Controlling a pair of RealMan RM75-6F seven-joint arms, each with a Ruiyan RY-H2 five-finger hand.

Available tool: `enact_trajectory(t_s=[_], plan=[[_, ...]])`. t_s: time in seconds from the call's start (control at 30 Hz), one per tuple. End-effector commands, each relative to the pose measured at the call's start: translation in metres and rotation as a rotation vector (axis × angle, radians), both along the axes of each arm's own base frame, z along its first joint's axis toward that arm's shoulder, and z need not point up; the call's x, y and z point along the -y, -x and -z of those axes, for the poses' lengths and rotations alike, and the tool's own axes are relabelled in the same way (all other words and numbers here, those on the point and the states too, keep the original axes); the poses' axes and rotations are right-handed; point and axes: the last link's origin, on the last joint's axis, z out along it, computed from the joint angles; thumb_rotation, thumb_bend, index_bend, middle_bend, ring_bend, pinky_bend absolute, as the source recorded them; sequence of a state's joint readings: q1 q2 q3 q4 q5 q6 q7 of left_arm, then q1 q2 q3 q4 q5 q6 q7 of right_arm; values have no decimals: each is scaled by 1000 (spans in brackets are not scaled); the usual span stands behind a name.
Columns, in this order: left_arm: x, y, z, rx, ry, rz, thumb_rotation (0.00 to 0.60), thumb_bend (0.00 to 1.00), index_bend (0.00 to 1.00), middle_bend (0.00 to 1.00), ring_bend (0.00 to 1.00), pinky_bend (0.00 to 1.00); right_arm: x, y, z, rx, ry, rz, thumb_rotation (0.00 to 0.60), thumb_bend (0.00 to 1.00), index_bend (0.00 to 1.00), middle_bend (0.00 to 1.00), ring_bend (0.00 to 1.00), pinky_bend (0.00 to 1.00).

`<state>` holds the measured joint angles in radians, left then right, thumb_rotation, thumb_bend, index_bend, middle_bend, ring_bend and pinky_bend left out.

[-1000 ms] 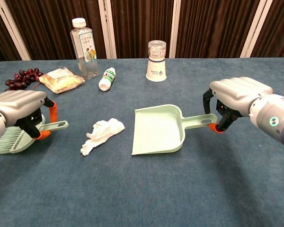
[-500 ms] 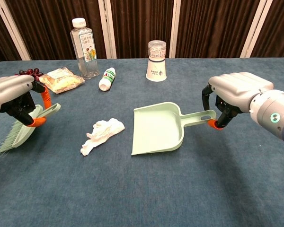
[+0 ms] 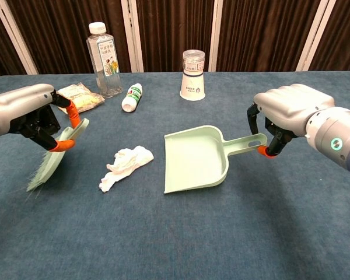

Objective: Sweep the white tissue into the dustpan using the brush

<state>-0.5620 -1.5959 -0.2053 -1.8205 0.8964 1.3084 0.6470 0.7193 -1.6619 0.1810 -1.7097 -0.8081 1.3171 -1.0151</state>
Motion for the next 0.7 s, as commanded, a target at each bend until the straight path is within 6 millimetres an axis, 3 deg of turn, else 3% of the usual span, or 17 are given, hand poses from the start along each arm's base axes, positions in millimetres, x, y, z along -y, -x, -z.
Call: enact_trajectory(t_s=[0.03, 0.7], plan=[[1, -4, 0, 4, -1, 10, 600, 585, 717, 977, 939, 955, -1, -2, -1, -19, -8, 5, 600, 390, 596, 883, 875, 857], [14, -38, 25, 193, 48, -16, 600, 585, 719, 984, 944, 961, -3, -11, 13, -101, -28, 16, 600, 390, 607, 883, 875, 857]])
